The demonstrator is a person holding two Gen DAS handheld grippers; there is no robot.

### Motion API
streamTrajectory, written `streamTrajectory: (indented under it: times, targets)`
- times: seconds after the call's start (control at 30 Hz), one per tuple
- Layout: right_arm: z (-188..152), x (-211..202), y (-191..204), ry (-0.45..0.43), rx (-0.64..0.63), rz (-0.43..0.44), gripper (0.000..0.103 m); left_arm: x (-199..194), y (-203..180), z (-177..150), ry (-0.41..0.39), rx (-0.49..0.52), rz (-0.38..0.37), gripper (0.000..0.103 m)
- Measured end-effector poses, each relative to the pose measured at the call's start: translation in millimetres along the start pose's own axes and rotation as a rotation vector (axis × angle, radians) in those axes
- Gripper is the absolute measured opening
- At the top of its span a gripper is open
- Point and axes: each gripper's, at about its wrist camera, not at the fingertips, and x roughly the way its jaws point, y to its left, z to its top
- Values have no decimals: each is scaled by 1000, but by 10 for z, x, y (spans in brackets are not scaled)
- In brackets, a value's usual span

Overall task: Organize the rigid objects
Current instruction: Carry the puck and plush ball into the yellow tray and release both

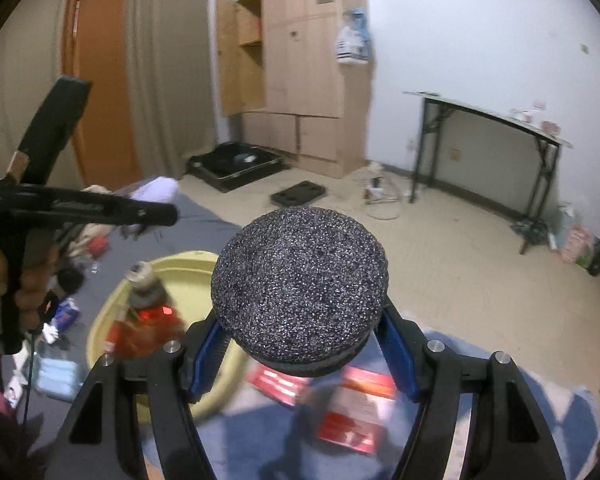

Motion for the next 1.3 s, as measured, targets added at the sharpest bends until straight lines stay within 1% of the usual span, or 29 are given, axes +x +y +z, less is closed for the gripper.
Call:
streamTrajectory:
  times: [0.1,0.17,0.2,0.23,0.3,0.4,0.43,0.47,0.5,0.57,0.6,0.63,0.67,0.73,0.8,0.83,0.87,0.9,0.93,0.97,1.0,1.03,1.1,1.13,1.2,1.3]
  targets:
    - [9,245,285,40,-6,56,68,221,137,-36,43,-18,19,54]
    - [7,411,397,72,-33,65,68,421,247,-94,84,-39,17,54]
    - [-53,506,490,92,-53,75,68,522,290,-131,104,-51,16,54]
    - [-57,590,515,108,-62,81,68,656,346,-181,130,-68,24,54]
    - [-187,766,619,149,-81,97,68,824,412,-239,164,-90,25,54]
    - [-298,982,635,195,-82,110,68,1033,483,-296,195,-107,32,54]
    - [-318,1027,640,203,-79,115,68,1082,488,-321,199,-108,44,55]
    - [-340,1081,654,213,-76,120,68,1086,464,-319,178,-84,69,55]
    - [-385,1133,657,223,-74,125,68,1087,430,-307,163,-64,77,55]
    - [-390,1214,691,229,-71,139,68,1107,418,-295,159,-67,63,55]
    - [-401,1247,719,233,-74,144,68,1117,406,-288,160,-73,49,55]
    - [-399,1266,739,236,-84,148,68,1151,419,-303,180,-86,35,55]
    - [-413,1292,773,240,-101,148,68,1184,430,-307,193,-83,42,55]
    - [-375,1310,800,231,-109,154,69,1207,371,-317,187,-29,91,55]
    - [-359,1334,772,230,-83,160,69,1220,341,-335,191,-13,92,57]
    - [-372,1380,876,235,-68,163,69,1227,323,-345,200,-4,101,58]
    - [-362,1368,887,232,-57,163,70,1225,325,-352,209,-1,110,60]
    - [-371,1367,898,226,-60,159,72,1219,319,-355,209,-2,108,61]
    - [-386,1362,920,219,-70,154,80,1225,325,-353,208,-2,103,62]
    - [-417,1357,934,221,-73,156,87,1220,325,-352,209,-5,102,69]
    - [-445,1337,948,226,-70,169,88,1206,329,-350,206,-12,105,76]
    - [-465,1333,954,228,-66,178,89,1187,330,-348,198,-16,107,80]
    - [-469,1295,959,216,-60,178,93,1121,320,-323,178,-21,118,100]
    - [-466,1259,954,205,-52,181,97,1094,308,-299,168,-24,130,103]
    - [-458,1176,934,190,-40,188,102,1013,283,-247,147,-31,139,103]
    - [-448,1024,877,174,-19,190,103,874,194,-166,131,-48,97,103]
